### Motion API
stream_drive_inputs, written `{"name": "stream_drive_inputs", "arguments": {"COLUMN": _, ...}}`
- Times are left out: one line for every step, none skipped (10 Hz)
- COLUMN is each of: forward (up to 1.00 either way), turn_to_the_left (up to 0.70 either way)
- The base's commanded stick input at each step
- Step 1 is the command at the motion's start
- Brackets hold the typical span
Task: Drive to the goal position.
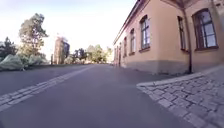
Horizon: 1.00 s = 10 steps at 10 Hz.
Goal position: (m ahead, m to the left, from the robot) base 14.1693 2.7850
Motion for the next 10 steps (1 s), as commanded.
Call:
{"name": "stream_drive_inputs", "arguments": {"forward": 0.5, "turn_to_the_left": 0.0}}
{"name": "stream_drive_inputs", "arguments": {"forward": 0.5, "turn_to_the_left": 0.0}}
{"name": "stream_drive_inputs", "arguments": {"forward": 0.5, "turn_to_the_left": 0.0}}
{"name": "stream_drive_inputs", "arguments": {"forward": 0.5, "turn_to_the_left": 0.0}}
{"name": "stream_drive_inputs", "arguments": {"forward": 0.5, "turn_to_the_left": 0.0}}
{"name": "stream_drive_inputs", "arguments": {"forward": 0.5, "turn_to_the_left": 0.0}}
{"name": "stream_drive_inputs", "arguments": {"forward": 0.5, "turn_to_the_left": 0.0}}
{"name": "stream_drive_inputs", "arguments": {"forward": 0.5, "turn_to_the_left": 0.0}}
{"name": "stream_drive_inputs", "arguments": {"forward": 0.5, "turn_to_the_left": 0.0}}
{"name": "stream_drive_inputs", "arguments": {"forward": 0.5, "turn_to_the_left": 0.0}}
